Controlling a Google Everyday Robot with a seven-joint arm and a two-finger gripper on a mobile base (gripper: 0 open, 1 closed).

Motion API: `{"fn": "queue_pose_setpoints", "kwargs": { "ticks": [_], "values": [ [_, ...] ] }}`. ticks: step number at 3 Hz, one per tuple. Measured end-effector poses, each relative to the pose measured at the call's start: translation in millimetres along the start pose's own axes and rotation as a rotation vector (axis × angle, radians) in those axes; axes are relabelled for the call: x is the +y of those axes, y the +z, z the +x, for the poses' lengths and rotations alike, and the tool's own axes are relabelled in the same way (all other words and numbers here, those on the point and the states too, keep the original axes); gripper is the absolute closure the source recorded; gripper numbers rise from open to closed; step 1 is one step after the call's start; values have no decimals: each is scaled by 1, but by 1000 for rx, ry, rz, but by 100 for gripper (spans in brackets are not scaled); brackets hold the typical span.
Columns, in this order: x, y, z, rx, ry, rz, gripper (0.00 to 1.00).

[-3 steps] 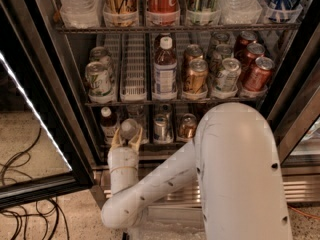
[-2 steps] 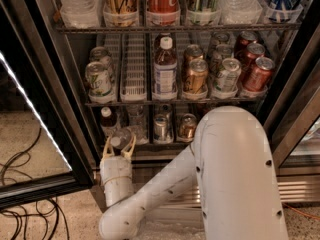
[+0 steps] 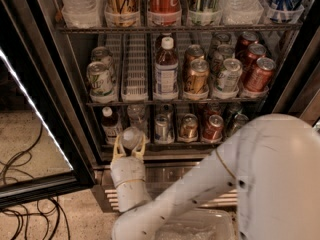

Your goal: Pick water bottle from bottom shelf of fridge

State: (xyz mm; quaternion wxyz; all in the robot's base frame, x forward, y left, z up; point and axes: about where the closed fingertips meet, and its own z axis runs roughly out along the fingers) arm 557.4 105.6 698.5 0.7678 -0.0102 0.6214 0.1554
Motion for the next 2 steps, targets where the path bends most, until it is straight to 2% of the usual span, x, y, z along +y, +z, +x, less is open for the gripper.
{"fn": "queue_pose_setpoints", "kwargs": {
  "ticks": [1,2],
  "values": [
    [-37,-13,-53,-49,-20,16,100],
    [-64,-24,-96,-60,3,13,100]
  ]
}}
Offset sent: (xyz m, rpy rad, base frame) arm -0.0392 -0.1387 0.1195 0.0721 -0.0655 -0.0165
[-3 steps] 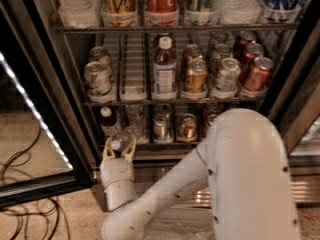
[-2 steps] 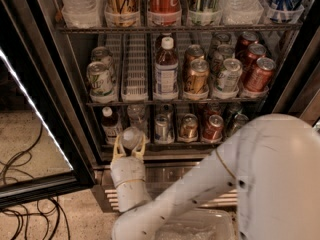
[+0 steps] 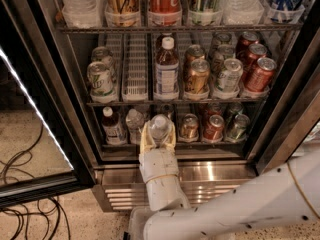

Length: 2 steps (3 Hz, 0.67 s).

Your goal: Pick water bottle from bottom shelf of fridge

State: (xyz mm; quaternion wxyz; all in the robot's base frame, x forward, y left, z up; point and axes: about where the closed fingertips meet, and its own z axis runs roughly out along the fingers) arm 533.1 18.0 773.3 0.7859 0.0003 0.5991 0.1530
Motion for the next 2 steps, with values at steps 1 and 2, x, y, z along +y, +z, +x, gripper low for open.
{"fn": "queue_pose_setpoints", "kwargs": {
  "ticks": [1,2],
  "values": [
    [-25,-2,-37,20,47,-18,100],
    [-13,-1,-28,78,114,-54,100]
  ]
}}
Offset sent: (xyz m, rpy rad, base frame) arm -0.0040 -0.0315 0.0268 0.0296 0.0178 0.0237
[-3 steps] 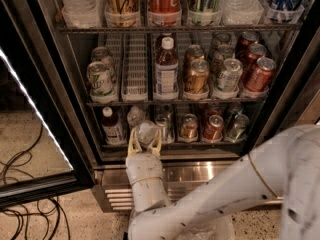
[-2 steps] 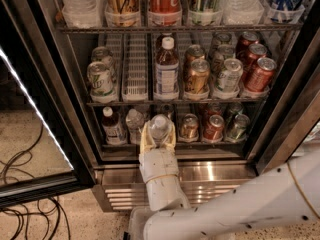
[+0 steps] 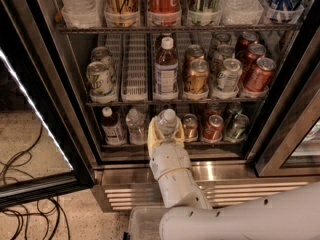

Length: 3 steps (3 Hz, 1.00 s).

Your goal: Pick water bottle from bottom shelf of fridge

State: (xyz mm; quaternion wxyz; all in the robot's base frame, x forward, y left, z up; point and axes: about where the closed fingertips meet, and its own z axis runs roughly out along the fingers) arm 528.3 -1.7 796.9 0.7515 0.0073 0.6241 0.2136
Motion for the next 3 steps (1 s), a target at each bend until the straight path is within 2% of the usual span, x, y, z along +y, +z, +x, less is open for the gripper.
{"fn": "queue_pose_setpoints", "kwargs": {
  "ticks": [1,2,3],
  "values": [
    [0,0,0,0,0,0,100],
    [6,-3,-2,44,50,-34,100],
    [22,-23,-16,116,88,-127,100]
  ]
}}
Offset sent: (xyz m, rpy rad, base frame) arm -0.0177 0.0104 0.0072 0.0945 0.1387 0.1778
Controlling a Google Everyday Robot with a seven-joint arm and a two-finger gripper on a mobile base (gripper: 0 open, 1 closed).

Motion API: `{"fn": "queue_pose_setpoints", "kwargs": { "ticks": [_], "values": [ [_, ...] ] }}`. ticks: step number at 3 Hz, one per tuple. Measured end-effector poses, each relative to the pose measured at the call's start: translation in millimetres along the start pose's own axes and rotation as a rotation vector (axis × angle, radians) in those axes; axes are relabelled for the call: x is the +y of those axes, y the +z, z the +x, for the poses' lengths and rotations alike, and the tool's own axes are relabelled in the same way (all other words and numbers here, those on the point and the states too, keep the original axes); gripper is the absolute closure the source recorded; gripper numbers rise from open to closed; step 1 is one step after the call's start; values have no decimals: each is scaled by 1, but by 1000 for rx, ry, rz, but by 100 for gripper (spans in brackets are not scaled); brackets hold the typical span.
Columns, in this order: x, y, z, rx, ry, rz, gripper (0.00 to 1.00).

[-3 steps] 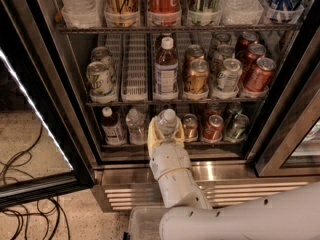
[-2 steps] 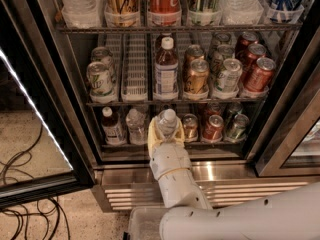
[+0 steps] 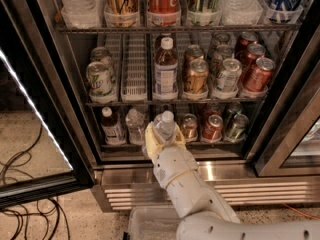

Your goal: Pick water bottle from bottom shelf of fridge

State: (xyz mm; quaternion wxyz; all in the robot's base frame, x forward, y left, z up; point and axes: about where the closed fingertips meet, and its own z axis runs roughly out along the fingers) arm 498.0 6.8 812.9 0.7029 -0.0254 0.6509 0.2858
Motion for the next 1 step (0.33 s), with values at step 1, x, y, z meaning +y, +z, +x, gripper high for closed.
{"fn": "queue_pose_setpoints", "kwargs": {
  "ticks": [1],
  "values": [
    [10,1,0,18,47,-26,100]
  ]
}}
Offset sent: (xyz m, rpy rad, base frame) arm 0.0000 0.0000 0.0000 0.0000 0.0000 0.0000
